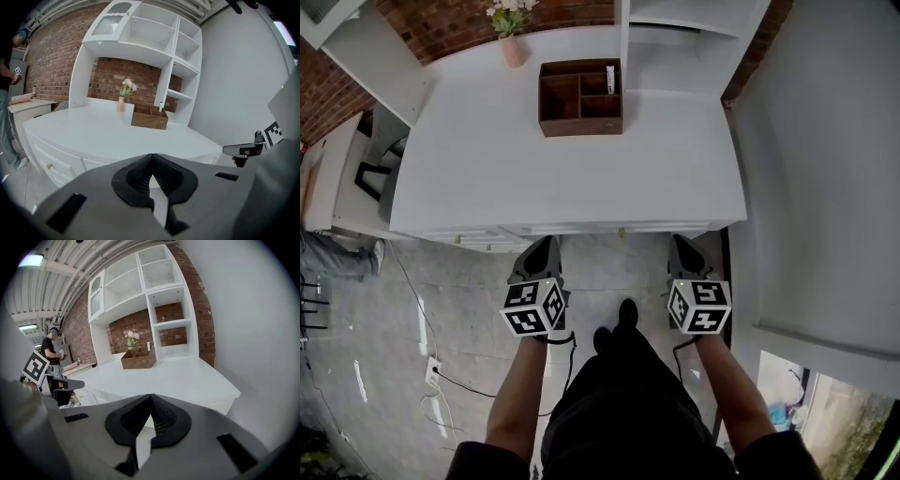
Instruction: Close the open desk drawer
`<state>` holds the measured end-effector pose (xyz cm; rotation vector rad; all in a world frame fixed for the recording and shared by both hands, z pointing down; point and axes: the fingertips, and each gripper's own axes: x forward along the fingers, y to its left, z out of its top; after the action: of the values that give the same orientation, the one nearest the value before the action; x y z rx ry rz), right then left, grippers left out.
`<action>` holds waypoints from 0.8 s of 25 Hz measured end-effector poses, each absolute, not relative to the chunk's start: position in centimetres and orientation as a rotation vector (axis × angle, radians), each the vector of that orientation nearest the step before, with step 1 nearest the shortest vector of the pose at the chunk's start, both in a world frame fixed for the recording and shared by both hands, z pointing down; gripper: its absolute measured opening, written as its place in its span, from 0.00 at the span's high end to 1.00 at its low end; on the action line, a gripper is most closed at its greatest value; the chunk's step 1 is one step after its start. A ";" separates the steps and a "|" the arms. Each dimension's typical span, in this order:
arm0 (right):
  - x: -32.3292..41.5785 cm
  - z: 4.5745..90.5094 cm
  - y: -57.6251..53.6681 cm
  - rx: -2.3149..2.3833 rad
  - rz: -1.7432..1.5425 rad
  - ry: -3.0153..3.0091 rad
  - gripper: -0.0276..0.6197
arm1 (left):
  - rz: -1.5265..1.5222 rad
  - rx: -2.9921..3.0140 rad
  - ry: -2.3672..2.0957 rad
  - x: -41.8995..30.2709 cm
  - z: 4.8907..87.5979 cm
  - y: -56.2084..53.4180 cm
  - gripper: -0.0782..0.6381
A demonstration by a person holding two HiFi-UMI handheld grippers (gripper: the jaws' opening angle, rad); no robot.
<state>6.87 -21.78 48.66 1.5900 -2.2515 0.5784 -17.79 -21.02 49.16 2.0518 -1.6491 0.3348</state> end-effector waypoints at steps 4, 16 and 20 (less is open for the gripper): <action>6.0 46.5 -20.7 1.609 0.554 -2.301 0.95 | 0.315 2.093 -1.674 -18.4 47.1 -19.6 0.88; 4.6 41.3 -17.0 1.553 0.419 -2.483 0.95 | 0.233 2.164 -1.722 -19.0 42.9 -15.7 0.88; 4.5 40.3 -16.0 1.538 0.368 -2.515 0.95 | 0.219 2.185 -1.731 -19.1 42.0 -14.6 0.88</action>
<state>4.50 -16.03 40.30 1.5382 -2.5146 0.3681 -19.12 -14.59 41.95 2.1855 -1.7307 0.2192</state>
